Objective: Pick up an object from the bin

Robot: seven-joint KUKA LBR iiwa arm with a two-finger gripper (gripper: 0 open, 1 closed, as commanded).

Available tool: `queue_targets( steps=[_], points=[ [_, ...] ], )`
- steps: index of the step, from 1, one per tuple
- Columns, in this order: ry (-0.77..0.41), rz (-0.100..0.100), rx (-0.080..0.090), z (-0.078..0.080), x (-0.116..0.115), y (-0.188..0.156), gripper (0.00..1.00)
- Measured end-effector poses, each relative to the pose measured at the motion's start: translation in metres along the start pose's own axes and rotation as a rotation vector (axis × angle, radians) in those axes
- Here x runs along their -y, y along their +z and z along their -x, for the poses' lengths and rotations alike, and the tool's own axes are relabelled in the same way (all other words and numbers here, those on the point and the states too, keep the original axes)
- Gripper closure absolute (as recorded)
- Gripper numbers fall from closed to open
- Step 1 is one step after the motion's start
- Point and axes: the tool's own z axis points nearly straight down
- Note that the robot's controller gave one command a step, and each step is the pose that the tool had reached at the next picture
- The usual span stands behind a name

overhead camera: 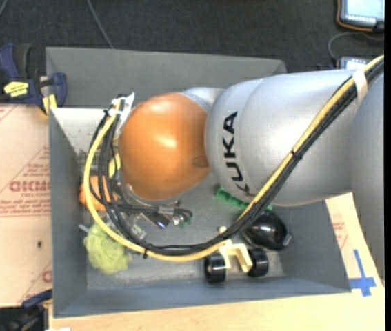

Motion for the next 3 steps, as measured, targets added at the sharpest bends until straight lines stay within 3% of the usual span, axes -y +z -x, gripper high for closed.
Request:
queue_targets(
  steps=[1, 2, 3],
  points=[
    [-0.16, -0.004, 0.009, 0.0, 0.0, -0.033, 1.0],
    [-0.055, -0.003, 0.008, 0.008, 0.008, 0.059, 0.0],
    [0.007, -0.002, 0.007, 0.014, 0.014, 0.119, 0.0]
  ],
)
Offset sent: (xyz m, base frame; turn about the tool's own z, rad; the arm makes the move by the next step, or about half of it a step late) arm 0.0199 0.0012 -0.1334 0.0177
